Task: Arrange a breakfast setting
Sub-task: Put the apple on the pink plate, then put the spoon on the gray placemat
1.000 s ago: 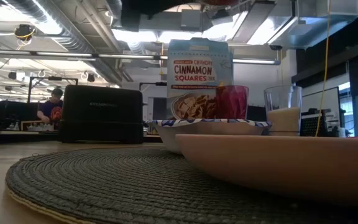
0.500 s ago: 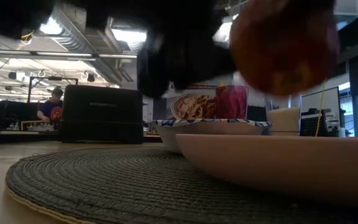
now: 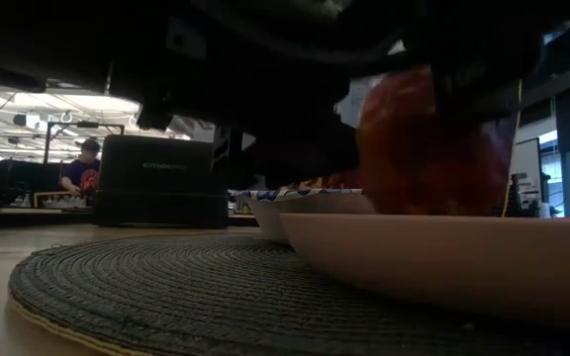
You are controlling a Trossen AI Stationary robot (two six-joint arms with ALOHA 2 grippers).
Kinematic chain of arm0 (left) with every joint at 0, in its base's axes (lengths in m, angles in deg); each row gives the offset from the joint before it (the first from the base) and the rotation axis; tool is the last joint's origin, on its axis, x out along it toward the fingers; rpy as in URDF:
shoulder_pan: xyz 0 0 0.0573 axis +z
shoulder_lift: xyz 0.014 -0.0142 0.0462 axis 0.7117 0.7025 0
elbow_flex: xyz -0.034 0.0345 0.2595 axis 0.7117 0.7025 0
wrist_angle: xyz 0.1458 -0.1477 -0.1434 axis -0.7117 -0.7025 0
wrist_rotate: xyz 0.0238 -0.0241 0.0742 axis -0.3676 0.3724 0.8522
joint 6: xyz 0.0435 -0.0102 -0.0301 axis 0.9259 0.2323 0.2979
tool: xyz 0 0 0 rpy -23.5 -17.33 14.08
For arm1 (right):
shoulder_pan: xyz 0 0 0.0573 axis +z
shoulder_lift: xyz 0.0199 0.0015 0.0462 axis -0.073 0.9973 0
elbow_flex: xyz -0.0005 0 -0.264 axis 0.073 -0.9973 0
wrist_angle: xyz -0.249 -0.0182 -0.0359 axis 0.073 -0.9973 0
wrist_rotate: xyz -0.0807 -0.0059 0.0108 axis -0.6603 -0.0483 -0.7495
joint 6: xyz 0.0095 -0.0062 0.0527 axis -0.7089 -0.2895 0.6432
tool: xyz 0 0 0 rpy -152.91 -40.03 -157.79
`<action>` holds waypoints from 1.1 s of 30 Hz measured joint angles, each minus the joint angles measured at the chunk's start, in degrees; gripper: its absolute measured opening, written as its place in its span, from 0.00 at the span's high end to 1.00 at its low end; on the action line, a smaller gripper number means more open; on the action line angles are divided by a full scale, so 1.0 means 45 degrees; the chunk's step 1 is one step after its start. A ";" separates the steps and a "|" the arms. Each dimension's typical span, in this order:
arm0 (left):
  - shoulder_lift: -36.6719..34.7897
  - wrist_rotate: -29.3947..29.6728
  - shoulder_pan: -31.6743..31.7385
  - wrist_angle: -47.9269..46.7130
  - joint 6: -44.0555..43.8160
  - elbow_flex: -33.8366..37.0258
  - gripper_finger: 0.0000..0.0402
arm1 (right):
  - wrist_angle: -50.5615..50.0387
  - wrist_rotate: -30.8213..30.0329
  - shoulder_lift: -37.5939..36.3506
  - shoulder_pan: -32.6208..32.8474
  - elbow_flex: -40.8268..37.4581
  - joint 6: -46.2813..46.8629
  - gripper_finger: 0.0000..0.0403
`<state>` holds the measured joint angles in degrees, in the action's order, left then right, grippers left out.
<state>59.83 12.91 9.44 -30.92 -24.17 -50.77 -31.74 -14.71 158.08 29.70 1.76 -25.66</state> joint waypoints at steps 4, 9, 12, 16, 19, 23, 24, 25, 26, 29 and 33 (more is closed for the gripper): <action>0.0000 -0.0041 0.0061 -0.0289 0.0238 0.0000 0.12 | 0.0005 -0.0030 0.0000 -0.0005 0.0000 0.0000 0.53; 0.0000 -0.0069 0.0162 -0.0845 0.0442 0.0000 0.13 | 0.0005 -0.0102 0.0005 -0.0034 0.0000 0.0000 0.53; 0.0000 -0.0080 0.0177 -0.0805 0.0442 0.0000 0.13 | 0.0006 -0.0103 0.0005 -0.0034 0.0000 0.0000 0.53; 0.0000 -0.0085 0.0172 -0.0955 0.0442 0.0000 0.11 | 0.0003 -0.0100 0.0005 -0.0034 0.0000 0.0000 0.53; 0.0000 -0.0220 0.0173 -0.1118 0.0440 0.0000 0.10 | 0.0002 -0.0098 0.0008 -0.0034 0.0000 0.0000 0.53; 0.0000 -0.0434 0.0172 -0.1261 0.0432 0.0000 0.07 | -0.0003 -0.0098 0.0010 -0.0034 0.0000 0.0020 0.53; 0.0000 -0.0439 0.0167 -0.1271 0.0437 0.0000 0.06 | -0.0005 -0.0098 0.0010 -0.0034 0.0000 0.0020 0.53; -0.0005 -0.0429 0.0171 -0.1274 0.0437 0.0000 0.05 | -0.0005 -0.0098 0.0010 -0.0034 0.0000 0.0024 0.53; -0.0013 -0.0413 0.0172 -0.1268 0.0437 0.0000 0.04 | -0.0005 -0.0098 0.0010 -0.0034 0.0000 0.0024 0.53; -0.0024 -0.0296 0.0172 -0.1062 0.0535 0.0000 0.02 | -0.0005 -0.0098 0.0010 -0.0034 0.0000 0.0029 0.53; -0.0029 -0.0273 0.0170 -0.0387 0.1083 0.0000 0.01 | -0.0005 -0.0098 0.0010 -0.0034 0.0000 0.0033 0.53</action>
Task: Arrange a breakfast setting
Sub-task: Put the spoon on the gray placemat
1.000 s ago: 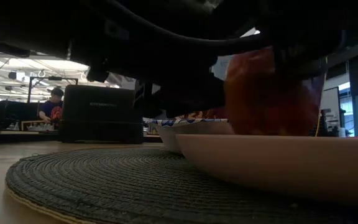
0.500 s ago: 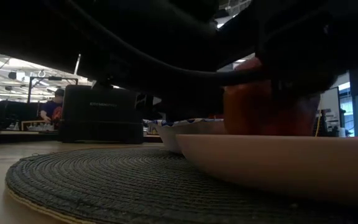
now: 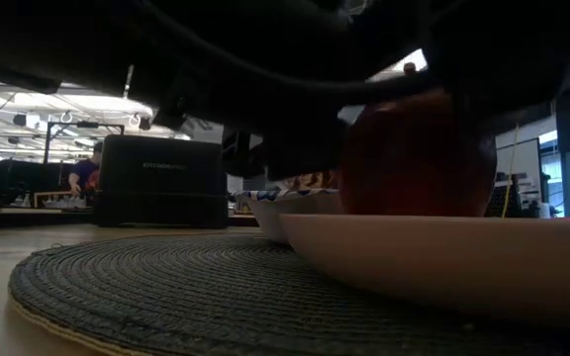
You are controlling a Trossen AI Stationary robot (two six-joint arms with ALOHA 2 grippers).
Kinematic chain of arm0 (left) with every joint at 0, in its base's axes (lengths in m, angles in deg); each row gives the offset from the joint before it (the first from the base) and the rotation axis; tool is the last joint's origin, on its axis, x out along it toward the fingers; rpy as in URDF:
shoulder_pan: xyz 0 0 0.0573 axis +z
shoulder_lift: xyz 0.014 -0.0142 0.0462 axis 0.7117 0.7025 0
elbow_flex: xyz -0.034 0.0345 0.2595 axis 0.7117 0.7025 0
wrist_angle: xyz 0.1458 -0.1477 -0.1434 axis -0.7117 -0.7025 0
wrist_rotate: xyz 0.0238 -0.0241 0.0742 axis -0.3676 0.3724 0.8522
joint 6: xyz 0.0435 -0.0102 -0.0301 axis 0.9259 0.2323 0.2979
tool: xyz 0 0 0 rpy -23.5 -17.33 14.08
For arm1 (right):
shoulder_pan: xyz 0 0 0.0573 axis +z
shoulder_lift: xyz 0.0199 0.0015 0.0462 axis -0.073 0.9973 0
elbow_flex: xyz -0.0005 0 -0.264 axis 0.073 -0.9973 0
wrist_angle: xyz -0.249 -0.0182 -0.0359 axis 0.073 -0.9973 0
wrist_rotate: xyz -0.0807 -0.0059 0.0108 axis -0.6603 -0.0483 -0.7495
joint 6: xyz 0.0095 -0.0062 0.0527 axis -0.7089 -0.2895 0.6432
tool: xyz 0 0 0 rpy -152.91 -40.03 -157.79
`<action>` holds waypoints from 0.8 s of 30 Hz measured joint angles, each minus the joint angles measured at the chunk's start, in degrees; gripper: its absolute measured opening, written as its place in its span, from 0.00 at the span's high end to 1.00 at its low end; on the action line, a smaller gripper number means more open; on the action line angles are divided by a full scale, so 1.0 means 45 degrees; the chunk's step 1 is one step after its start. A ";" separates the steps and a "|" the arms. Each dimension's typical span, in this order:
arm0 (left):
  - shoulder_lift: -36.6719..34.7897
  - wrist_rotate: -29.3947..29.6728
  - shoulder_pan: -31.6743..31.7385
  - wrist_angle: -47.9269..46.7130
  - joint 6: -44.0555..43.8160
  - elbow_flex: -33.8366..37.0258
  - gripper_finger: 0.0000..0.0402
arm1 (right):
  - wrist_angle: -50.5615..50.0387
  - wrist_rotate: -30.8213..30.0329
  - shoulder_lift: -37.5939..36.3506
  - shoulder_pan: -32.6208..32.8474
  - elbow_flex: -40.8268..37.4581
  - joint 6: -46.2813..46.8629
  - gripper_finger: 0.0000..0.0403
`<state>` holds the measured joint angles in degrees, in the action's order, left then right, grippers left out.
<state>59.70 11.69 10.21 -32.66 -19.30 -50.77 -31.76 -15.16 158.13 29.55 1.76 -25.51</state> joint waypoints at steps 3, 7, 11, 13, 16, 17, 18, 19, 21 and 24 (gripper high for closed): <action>0.0000 0.0098 -0.0032 0.0825 0.0962 -0.0038 0.01 | 0.0005 0.0000 0.0000 0.0000 0.0000 0.0001 0.53; 0.0000 0.0602 -0.0037 0.1067 0.2213 -0.0615 0.01 | 0.0024 0.0000 0.0000 0.0000 0.0000 0.0001 0.53; 0.0000 0.1076 -0.0037 0.1193 0.3537 -0.1571 0.01 | 0.0051 0.0001 0.0000 0.0000 0.0000 0.0001 0.53; 0.0000 0.1715 -0.0057 0.1596 0.4366 -0.2219 0.01 | 0.0120 -0.0001 0.0000 0.0000 0.0000 -0.0006 0.53; 0.0000 0.3097 -0.0094 0.2897 0.6941 -0.3421 0.01 | 0.0398 -0.0165 0.0000 0.0004 0.0000 -0.0052 0.53; 0.0000 0.3683 -0.0120 0.3682 0.8401 -0.3924 0.01 | 0.0500 -0.0307 0.0000 0.0001 0.0000 -0.0084 0.53; 0.0000 0.4343 -0.0150 0.4621 1.0259 -0.4483 0.01 | 0.0563 -0.0422 0.0000 0.0003 0.0000 -0.0136 0.53; -0.0003 0.4893 -0.0159 0.5715 1.2308 -0.5066 0.01 | 0.0681 -0.0525 0.0000 0.0005 0.0000 -0.0287 0.53; -0.0063 0.4878 -0.0073 0.8003 1.5935 -0.6085 0.01 | 0.0991 -0.0716 0.0000 0.0005 0.0000 -0.0535 0.53; -0.0703 0.4324 0.0221 0.9045 1.6448 -0.6909 0.01 | 0.1290 -0.1005 0.0006 0.0005 0.0000 -0.0885 0.53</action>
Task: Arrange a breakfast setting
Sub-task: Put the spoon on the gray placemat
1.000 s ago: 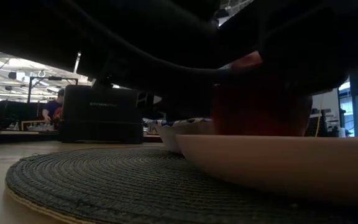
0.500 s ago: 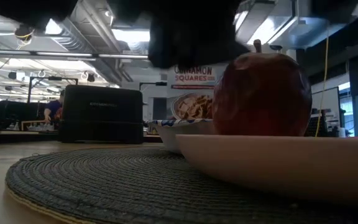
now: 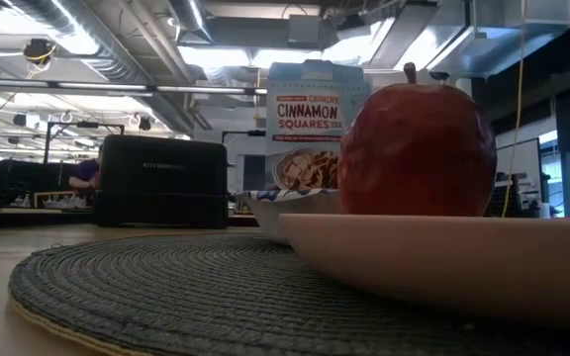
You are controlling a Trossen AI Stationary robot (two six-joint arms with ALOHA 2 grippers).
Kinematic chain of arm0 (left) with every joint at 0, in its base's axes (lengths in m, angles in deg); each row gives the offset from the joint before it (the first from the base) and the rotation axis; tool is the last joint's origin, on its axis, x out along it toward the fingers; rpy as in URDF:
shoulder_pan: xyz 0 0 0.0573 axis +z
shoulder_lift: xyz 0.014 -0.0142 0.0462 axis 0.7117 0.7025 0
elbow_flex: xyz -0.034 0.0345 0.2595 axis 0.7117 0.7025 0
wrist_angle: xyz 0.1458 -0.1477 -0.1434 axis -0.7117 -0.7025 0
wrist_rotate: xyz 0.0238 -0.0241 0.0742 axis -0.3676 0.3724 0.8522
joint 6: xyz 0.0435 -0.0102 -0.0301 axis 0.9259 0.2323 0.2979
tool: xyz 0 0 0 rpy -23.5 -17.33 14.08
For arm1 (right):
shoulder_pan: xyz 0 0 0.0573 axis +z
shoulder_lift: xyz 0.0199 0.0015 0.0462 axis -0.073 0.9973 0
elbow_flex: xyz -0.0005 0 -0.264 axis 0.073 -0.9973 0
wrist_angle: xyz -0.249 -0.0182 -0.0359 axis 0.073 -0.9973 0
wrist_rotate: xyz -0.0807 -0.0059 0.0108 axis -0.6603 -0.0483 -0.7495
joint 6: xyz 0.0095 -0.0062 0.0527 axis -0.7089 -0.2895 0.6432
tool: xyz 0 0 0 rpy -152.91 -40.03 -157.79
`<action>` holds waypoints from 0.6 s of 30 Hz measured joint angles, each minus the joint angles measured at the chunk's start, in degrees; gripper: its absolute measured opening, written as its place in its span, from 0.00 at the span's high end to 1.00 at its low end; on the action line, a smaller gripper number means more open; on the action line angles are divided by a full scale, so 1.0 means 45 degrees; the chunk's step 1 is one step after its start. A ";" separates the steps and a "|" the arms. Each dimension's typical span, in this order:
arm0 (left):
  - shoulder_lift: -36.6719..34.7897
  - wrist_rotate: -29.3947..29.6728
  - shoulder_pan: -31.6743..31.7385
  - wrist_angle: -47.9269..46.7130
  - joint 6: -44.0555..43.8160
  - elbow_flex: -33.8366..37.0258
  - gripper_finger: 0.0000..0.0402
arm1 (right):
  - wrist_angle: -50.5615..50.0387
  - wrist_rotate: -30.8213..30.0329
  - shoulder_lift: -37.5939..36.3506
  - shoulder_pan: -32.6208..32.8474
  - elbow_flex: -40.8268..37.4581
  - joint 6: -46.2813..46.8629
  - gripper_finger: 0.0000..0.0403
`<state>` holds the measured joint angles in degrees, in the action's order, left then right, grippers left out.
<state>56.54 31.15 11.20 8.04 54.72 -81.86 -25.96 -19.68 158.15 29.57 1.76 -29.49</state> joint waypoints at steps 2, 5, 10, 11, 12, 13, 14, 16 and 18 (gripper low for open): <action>-0.0721 -0.0161 0.0316 -0.0018 0.0275 -0.0100 0.01 | 0.0206 -0.0224 0.0020 0.0000 0.0000 -0.0167 0.53; -0.1782 -0.0786 0.0825 -0.0025 0.0372 -0.0109 0.01 | 0.0451 -0.0496 0.0028 0.0000 0.0000 -0.0183 0.53; -0.3563 -0.2815 0.1591 -0.1078 0.0361 -0.0109 0.01 | 0.0519 -0.0919 0.0028 0.0000 0.0000 -0.0134 0.53; -0.3970 -0.3233 0.1745 -0.1780 0.0185 -0.0109 0.01 | 0.0567 -0.0924 0.0035 0.0000 0.0000 -0.0092 0.53; -0.4373 -0.3675 0.1900 -0.2731 -0.0173 -0.0111 0.01 | 0.0683 -0.0929 0.0039 0.0000 0.0000 -0.0077 0.53; -0.4786 -0.4199 0.2085 -0.3947 -0.0840 -0.0116 0.01 | 0.0833 -0.0933 0.0044 0.0000 0.0000 -0.0070 0.53; -0.5253 -0.4812 0.2231 -0.5456 -0.1763 -0.0114 0.01 | 0.0968 -0.0946 0.0049 0.0000 0.0000 -0.0064 0.53; -0.6184 -0.6843 0.2687 -0.9607 -0.4860 -0.0114 0.01 | 0.1224 -0.1032 0.0089 0.0000 0.0000 -0.0086 0.53; -0.7125 -1.0315 0.3432 -1.4043 -0.8901 -0.0210 0.01 | 0.1316 -0.1205 0.0126 0.0000 0.0000 -0.0088 0.53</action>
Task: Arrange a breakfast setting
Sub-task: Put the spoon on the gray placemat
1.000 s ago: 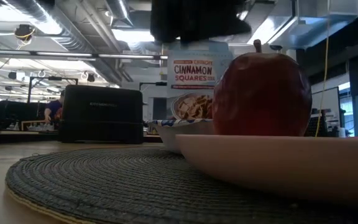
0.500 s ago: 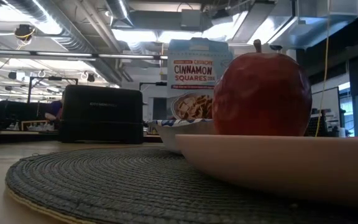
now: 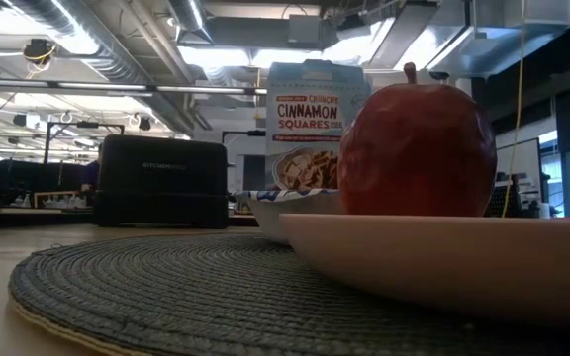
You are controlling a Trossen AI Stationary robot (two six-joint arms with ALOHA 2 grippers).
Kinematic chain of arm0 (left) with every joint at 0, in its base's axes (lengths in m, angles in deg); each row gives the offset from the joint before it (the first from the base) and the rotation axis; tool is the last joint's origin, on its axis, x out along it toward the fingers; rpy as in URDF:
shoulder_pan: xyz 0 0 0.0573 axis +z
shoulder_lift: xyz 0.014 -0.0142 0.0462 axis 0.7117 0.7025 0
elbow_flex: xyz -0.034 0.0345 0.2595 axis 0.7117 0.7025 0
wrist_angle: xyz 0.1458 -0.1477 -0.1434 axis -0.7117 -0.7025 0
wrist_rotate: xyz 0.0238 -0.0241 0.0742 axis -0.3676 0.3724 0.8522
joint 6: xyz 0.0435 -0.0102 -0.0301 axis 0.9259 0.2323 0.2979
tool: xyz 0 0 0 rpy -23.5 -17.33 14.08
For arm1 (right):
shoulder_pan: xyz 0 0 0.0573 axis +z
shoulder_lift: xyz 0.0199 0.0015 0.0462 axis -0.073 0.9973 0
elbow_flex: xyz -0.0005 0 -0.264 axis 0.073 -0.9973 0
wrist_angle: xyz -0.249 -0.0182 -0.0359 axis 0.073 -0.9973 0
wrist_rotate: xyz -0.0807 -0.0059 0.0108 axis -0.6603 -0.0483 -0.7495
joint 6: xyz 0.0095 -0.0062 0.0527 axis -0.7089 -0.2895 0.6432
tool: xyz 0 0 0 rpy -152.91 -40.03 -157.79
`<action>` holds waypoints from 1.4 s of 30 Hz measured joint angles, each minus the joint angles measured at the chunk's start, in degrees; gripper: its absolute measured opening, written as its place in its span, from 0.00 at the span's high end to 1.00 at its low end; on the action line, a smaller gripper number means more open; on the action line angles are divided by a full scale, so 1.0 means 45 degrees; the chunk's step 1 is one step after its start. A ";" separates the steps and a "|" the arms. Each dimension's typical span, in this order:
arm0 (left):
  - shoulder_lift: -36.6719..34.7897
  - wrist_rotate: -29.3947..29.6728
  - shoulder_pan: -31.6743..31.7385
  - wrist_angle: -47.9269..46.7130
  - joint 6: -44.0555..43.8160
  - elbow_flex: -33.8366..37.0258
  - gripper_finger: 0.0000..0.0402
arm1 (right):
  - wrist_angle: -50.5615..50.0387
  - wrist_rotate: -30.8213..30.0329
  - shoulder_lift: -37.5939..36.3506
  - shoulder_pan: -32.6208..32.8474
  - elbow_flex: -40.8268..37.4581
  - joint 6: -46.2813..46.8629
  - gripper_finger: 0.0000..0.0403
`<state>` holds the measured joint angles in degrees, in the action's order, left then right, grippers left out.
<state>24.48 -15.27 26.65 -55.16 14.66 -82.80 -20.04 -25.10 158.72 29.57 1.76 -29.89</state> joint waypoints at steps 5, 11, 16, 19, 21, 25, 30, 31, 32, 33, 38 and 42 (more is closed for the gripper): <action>-0.1036 -0.5466 0.2642 -0.5821 -0.5980 -0.0347 0.02 | 0.0103 -0.0898 0.0093 0.0000 0.0005 0.0286 0.53; -0.1268 -0.6162 0.4278 -1.1407 -0.6542 -0.0335 0.02 | 0.0321 -0.2764 0.0450 -0.0005 0.0004 0.0856 0.53; -0.1294 -0.7798 0.5078 -1.2137 -0.6571 0.0866 0.02 | 0.0453 -0.3478 0.0887 -0.0284 0.0005 0.1317 0.53; -0.1245 -0.9175 0.5438 -1.1733 -0.6617 0.1846 0.02 | 0.0410 -0.3330 0.1200 -0.0660 0.0000 0.1923 0.53; -0.1257 -0.9895 0.5743 -1.0663 -0.6913 0.2690 0.02 | 0.0449 -0.3269 0.1435 -0.0948 0.0000 0.2289 0.53; -0.1255 -1.0456 0.6201 -0.9158 -0.7998 0.4502 0.02 | 0.0400 -0.3242 0.1853 -0.1127 0.0000 0.2916 0.53; -0.1753 -1.0432 0.6617 -0.8859 -0.8730 0.5856 0.02 | -0.0632 -0.3176 0.1760 -0.1453 0.0000 0.2899 0.53; -0.1967 -1.0388 0.6672 -0.8628 -0.8966 0.6081 0.02 | -0.0997 -0.2978 0.1642 -0.1588 -0.0004 0.2877 0.53; -0.2231 -1.0379 0.6704 -0.8425 -0.9183 0.6276 0.02 | -0.1330 -0.2744 0.1485 -0.1809 -0.0011 0.2707 0.53; -0.2525 -1.0375 0.6696 -0.8345 -0.9369 0.6428 0.02 | -0.1451 -0.2521 0.1290 -0.2115 -0.0014 0.2308 0.53; -0.4183 -0.8872 0.6602 -0.8204 -0.9274 0.6733 0.02 | 0.0929 0.1289 0.0222 -0.4641 -0.0383 -0.2234 0.53; -0.5313 -0.7641 0.6561 -0.8185 -0.9255 0.7321 0.02 | 0.5382 0.5933 -0.0544 -0.7073 -0.2101 -0.4697 0.53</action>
<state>0.57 -49.66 56.17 -91.99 -26.99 -49.86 4.19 1.60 156.27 -2.26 -7.69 -51.02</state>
